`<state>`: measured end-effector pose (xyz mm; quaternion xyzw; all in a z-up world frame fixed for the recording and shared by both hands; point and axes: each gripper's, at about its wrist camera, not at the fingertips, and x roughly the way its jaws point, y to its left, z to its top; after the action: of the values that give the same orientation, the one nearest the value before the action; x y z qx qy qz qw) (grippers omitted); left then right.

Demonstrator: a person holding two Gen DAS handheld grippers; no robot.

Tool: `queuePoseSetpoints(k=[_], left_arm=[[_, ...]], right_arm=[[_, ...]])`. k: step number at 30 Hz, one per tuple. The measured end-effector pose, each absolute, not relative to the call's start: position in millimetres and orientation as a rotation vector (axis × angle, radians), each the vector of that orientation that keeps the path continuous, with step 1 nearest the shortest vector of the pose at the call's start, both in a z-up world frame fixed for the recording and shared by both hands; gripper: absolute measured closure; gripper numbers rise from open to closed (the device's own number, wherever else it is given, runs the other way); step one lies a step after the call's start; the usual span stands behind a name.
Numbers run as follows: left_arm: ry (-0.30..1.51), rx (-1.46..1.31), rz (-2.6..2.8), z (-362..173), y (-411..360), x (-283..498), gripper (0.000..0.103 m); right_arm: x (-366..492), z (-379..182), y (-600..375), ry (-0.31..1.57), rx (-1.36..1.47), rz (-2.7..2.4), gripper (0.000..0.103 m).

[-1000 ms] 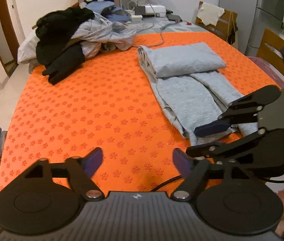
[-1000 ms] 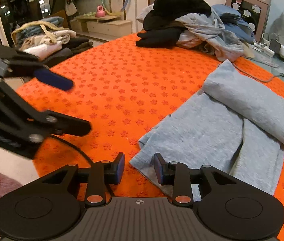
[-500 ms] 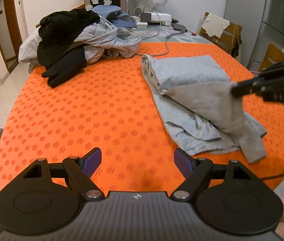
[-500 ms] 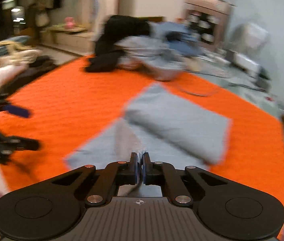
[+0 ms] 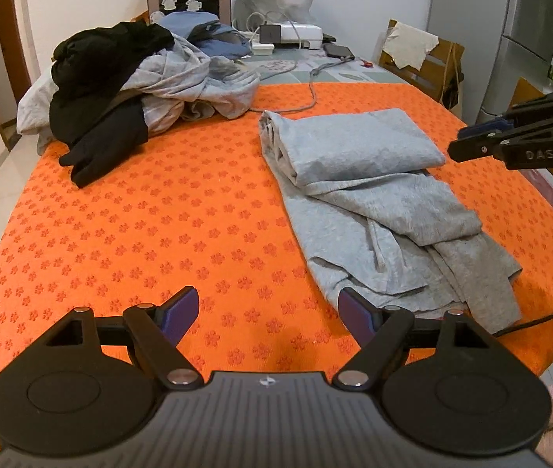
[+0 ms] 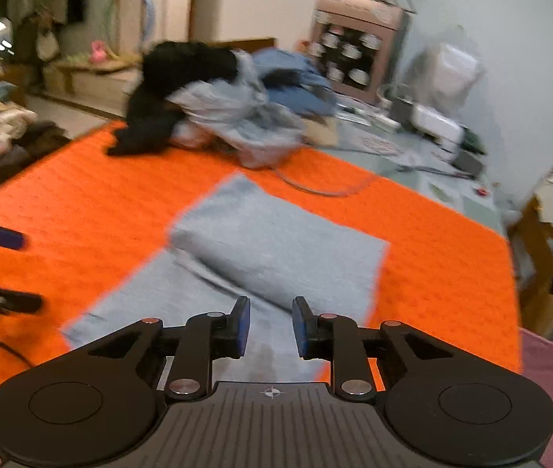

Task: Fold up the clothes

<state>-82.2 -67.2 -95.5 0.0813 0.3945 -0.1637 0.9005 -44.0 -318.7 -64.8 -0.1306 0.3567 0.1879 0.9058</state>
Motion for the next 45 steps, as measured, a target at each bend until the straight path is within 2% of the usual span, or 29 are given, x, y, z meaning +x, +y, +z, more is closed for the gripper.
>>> queuePoseSetpoints(k=[16,18,21,29,33,37,45], left_arm=[[0.790,0.220,-0.347,-90.3,-52.9,-96.8,0.019],[0.788,0.230,-0.344,-90.3,-52.1,-99.0,0.019],[0.782,0.242,-0.339,-90.4,-51.1,-101.4,0.019],[0.751,0.257,-0.346,-95.2,-57.8,-87.5,0.019],[0.754,0.254,-0.350,-99.2,-64.2,-70.1,0.024],[0.761,0.238,-0.344,-98.2,-66.8,-60.3,0.024],[0.785,0.212,-0.328,-97.6,-59.6,-64.6,0.024]], right_arm=[[-55.3,-115.5,-228.0,0.856,-0.258,0.577,0.078],[-54.2,-122.6,-222.6,0.866,-0.256,0.576,0.084],[-53.1,-127.2,-219.8,0.883,-0.253,0.565,0.100],[-58.4,-101.1,-243.5,0.827,-0.254,0.521,0.100],[-51.8,-90.6,-256.3,0.834,-0.229,0.502,0.100],[-48.0,-93.4,-249.7,0.858,-0.208,0.539,0.099],[-51.6,-121.5,-218.1,0.901,-0.308,0.584,0.086]])
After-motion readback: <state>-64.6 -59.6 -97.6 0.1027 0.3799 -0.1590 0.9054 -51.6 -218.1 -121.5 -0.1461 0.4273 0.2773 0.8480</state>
